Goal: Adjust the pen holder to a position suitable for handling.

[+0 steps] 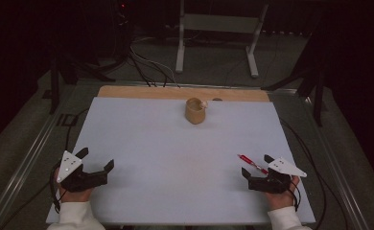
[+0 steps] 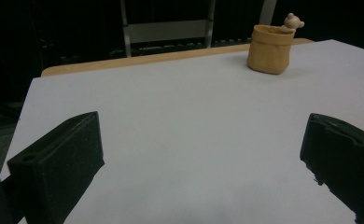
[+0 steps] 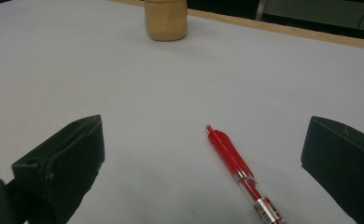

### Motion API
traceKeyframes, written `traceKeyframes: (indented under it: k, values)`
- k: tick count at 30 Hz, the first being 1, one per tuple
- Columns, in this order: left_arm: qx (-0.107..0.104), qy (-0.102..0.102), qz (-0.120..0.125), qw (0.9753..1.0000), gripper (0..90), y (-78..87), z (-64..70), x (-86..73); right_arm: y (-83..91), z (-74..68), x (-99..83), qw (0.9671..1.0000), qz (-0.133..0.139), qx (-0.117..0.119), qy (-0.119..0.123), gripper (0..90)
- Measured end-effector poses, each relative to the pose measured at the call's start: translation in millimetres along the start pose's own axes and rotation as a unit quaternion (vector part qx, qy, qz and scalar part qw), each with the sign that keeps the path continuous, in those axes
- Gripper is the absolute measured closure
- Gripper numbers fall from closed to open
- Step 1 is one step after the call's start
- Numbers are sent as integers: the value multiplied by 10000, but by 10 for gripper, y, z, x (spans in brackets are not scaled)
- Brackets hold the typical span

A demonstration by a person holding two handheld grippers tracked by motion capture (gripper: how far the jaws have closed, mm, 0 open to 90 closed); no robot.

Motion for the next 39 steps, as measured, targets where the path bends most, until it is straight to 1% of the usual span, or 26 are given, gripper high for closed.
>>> traceKeyframes:
  k: [10,14,15,16,19,23,25,29,31,35,39]
  values:
    - [33,-30,-81,10000,0,-43,-5,-27,-3,21,2,10000,8,-52,-62,0]
    - [60,-15,-85,9999,0,-48,-18,-28,8,58,13,9996,65,-67,-253,0]
    - [69,-15,-89,9999,0,-49,-20,-29,8,58,13,9996,65,-67,-253,0]
    - [85,-12,-83,9999,0,-48,-20,-29,13,69,30,9994,84,-67,-326,0]
    - [112,-51,-90,9999,0,-46,-15,-34,22,68,74,9992,137,-67,-366,0]
    - [102,-13,-104,9999,0,-56,-13,-53,35,48,140,9992,191,-39,-355,0]
    - [95,-28,-125,9999,0,-69,-6,-67,40,31,197,9993,201,-36,-302,0]
    - [89,-31,-116,9999,0,-75,3,-74,28,19,249,9994,195,-17,-288,0]
    - [92,-35,-133,9999,0,-83,10,-81,-11,14,284,9995,129,-15,-288,0]
    - [98,-35,-127,9999,0,-83,10,-82,-51,11,325,9994,115,3,-333,0]
    - [109,-35,-141,9998,0,-89,8,-89,-135,-10,417,9996,67,21,-281,0]
Point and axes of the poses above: each handheld gripper's, and its own axes: y roughly backward along the jaws, x roughly out of its top, z roughly to its right, the point moved 4 cm from there along -y, roughly forward along the jaws, and after that the axes turned 5 degrees about x, right-handed, at the moved point
